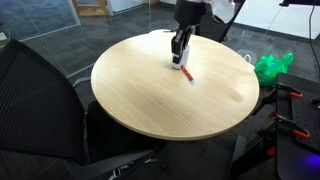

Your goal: Remove the orange marker from the white mug and put it on the table

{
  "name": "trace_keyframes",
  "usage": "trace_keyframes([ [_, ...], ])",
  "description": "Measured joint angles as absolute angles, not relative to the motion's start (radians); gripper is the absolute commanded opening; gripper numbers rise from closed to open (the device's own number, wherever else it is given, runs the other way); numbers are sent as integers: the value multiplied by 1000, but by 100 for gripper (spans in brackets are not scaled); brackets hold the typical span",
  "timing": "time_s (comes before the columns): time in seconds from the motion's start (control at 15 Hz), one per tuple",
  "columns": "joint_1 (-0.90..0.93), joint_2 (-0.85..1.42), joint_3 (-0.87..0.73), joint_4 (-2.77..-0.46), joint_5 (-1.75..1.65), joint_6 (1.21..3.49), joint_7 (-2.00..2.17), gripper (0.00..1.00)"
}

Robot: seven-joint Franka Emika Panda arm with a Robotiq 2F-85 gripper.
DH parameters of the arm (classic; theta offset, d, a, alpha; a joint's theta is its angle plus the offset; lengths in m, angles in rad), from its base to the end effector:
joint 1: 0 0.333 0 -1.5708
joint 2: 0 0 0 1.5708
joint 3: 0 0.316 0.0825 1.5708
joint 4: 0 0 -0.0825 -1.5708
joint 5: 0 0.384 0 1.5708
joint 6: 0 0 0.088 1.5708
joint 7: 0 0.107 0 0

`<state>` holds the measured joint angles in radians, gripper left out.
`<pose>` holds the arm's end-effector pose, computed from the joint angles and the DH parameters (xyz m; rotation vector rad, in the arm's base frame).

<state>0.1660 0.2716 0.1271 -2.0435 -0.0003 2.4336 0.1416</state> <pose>0.5776 0.1718 0.3212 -3.0701 -0.2230 -0.1704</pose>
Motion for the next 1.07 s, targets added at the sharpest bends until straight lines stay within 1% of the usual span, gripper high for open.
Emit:
trace_keyframes([
  [0.6,165,560,131,-1810,30,2245,142,5],
  [1.07,164,726,125,-1651,32,2124,145,5],
])
